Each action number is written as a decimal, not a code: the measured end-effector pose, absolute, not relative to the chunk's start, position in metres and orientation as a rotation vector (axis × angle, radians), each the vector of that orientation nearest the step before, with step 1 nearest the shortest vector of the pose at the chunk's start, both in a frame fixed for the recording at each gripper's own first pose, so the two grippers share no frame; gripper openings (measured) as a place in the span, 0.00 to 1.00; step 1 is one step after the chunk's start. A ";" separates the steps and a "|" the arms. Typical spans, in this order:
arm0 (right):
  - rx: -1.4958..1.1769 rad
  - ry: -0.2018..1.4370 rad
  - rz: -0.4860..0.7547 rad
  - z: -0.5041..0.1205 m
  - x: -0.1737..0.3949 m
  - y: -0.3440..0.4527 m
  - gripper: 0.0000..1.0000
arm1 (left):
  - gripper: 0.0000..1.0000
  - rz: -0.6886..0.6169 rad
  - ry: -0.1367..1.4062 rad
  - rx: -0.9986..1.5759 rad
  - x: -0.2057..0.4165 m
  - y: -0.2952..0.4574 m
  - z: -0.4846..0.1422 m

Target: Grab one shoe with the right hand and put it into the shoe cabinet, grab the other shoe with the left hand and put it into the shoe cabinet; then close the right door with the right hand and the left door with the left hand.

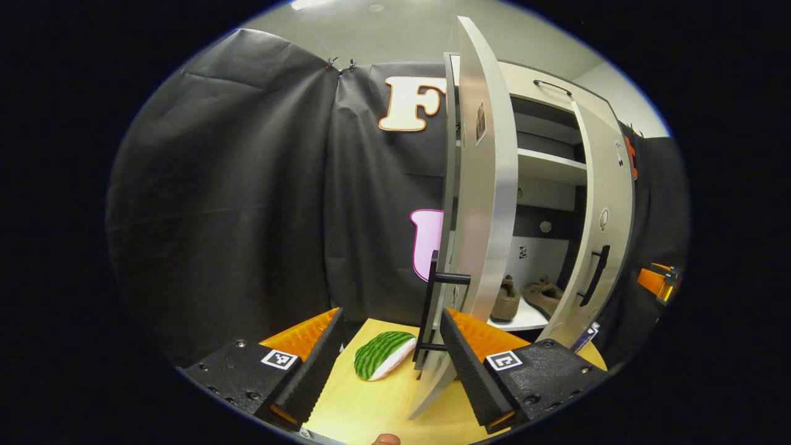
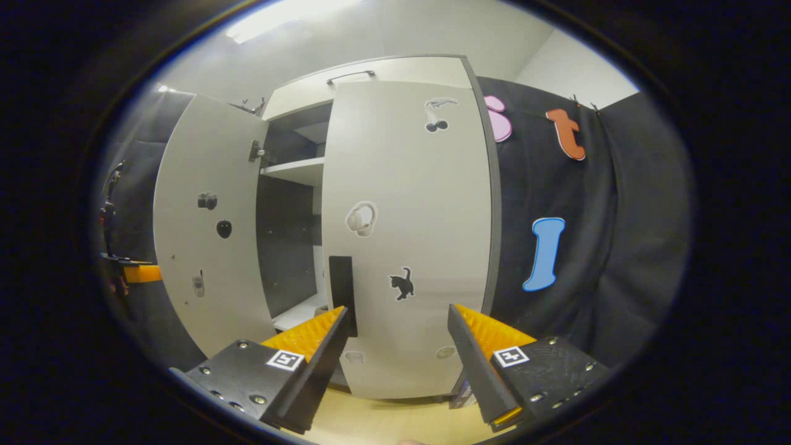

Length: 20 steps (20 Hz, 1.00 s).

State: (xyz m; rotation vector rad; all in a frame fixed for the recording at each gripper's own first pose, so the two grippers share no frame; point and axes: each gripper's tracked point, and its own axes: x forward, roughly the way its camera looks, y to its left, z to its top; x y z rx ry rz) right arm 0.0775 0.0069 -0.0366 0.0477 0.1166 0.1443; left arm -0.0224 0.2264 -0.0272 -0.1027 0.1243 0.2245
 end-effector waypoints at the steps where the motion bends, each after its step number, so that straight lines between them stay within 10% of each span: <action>1: 0.050 0.115 0.143 -0.036 0.077 0.005 0.95 | 0.95 0.225 0.123 -0.096 -0.022 0.225 -0.026; 20: 0.046 0.107 0.104 -0.031 0.058 -0.026 0.95 | 0.90 0.041 0.116 -0.095 -0.006 0.138 -0.028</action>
